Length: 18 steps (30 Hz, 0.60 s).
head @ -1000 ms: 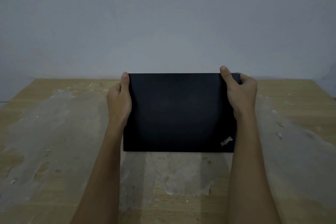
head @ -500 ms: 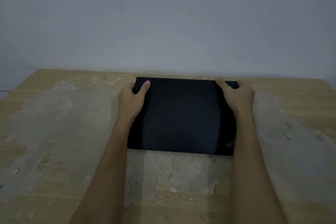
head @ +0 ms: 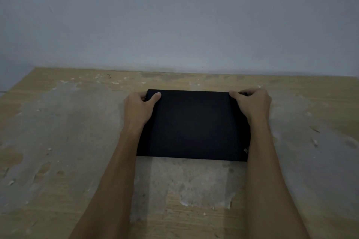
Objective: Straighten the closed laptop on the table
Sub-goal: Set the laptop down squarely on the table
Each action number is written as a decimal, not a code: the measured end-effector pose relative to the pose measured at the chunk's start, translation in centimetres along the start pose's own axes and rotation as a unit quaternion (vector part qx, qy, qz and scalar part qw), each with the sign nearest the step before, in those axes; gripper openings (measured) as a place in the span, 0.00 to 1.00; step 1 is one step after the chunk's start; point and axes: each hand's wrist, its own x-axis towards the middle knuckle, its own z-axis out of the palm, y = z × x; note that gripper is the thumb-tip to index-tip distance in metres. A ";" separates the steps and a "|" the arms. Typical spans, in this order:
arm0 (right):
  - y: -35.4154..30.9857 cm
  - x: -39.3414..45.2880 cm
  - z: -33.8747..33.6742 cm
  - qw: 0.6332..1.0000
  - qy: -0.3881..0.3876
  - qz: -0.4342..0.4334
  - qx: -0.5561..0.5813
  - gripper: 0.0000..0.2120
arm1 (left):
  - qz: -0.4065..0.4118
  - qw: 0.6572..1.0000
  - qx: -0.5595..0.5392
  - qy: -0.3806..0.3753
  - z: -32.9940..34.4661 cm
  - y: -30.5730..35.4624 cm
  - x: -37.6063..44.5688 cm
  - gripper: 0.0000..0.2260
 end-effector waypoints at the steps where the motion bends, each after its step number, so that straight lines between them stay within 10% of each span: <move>1: 0.0 -0.1 0.0 1.000 0.000 -0.001 0.000 0.12 | 0.001 1.000 -0.016 0.005 -0.1 0.1 -0.1 0.15; 13: 0.3 -0.8 -0.2 0.997 0.036 -0.032 -0.066 0.21 | 0.009 1.000 0.022 0.006 -0.8 0.8 -1.5 0.16; 18: 0.5 -2.2 -0.4 0.987 0.044 -0.102 -0.112 0.17 | 0.133 0.979 0.155 -0.012 -0.5 0.5 -2.8 0.17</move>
